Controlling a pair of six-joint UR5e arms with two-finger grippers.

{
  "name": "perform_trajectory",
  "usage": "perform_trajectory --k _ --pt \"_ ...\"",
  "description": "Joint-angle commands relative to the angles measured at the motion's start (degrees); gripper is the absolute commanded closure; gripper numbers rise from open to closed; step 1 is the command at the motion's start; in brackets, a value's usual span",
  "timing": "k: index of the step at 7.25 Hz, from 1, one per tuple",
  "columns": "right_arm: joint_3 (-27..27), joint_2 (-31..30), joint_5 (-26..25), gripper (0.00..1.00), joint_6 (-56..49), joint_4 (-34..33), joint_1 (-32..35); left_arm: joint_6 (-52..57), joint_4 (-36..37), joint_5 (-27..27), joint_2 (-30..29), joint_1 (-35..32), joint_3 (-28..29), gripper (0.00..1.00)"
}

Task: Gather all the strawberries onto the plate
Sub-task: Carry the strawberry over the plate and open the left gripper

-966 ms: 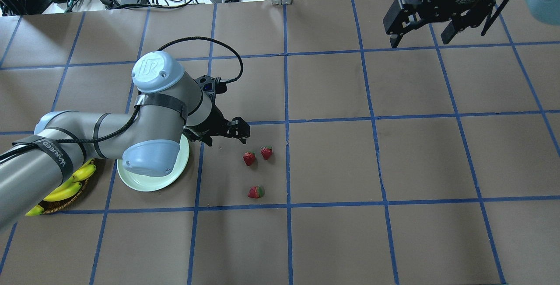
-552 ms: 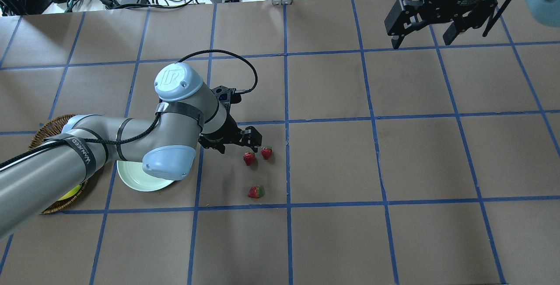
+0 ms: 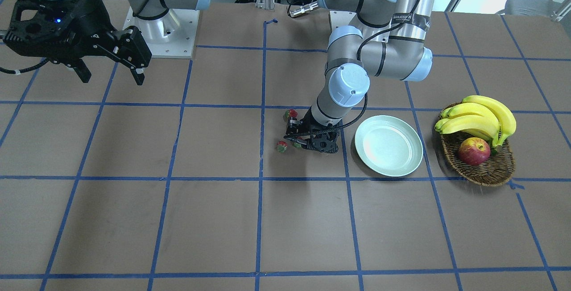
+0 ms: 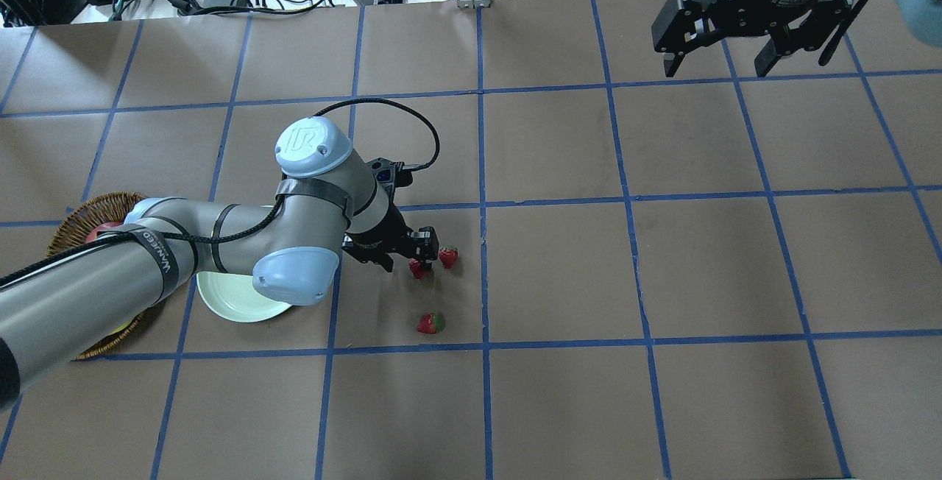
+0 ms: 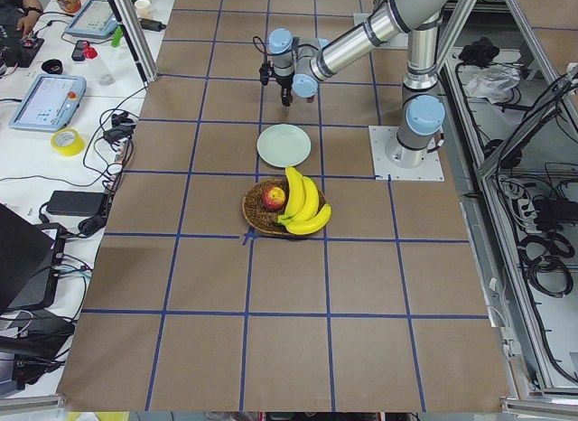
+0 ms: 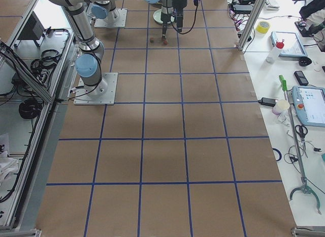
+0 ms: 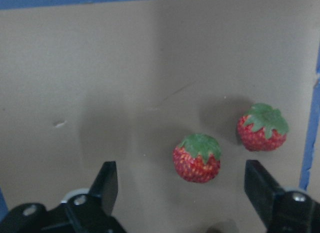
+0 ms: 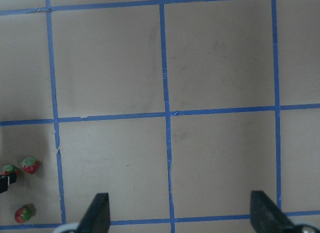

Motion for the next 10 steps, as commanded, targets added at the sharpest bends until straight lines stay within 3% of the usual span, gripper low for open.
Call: perform_trajectory --k 1,2,5,6,8,10 --pt "0.0 -0.1 0.2 0.0 0.6 0.0 0.0 0.0 -0.3 0.0 -0.1 0.0 -0.3 0.74" --pt "0.0 -0.1 0.2 0.0 0.6 0.0 0.0 -0.1 -0.3 -0.1 -0.1 0.0 0.0 1.0" --pt "0.0 -0.1 0.2 0.0 0.6 0.0 0.0 -4.0 -3.7 1.7 2.6 1.1 3.6 1.0" --pt "0.0 -0.1 0.2 0.0 0.6 0.0 0.0 -4.0 -9.0 7.7 3.8 3.3 7.9 1.0" --pt "0.0 -0.1 0.2 0.0 0.6 0.0 0.0 0.6 -17.0 13.5 4.4 9.4 13.7 1.0" --pt "0.0 -0.1 0.2 0.0 0.6 0.0 0.0 9.6 -18.1 13.9 4.2 17.6 13.0 1.0"
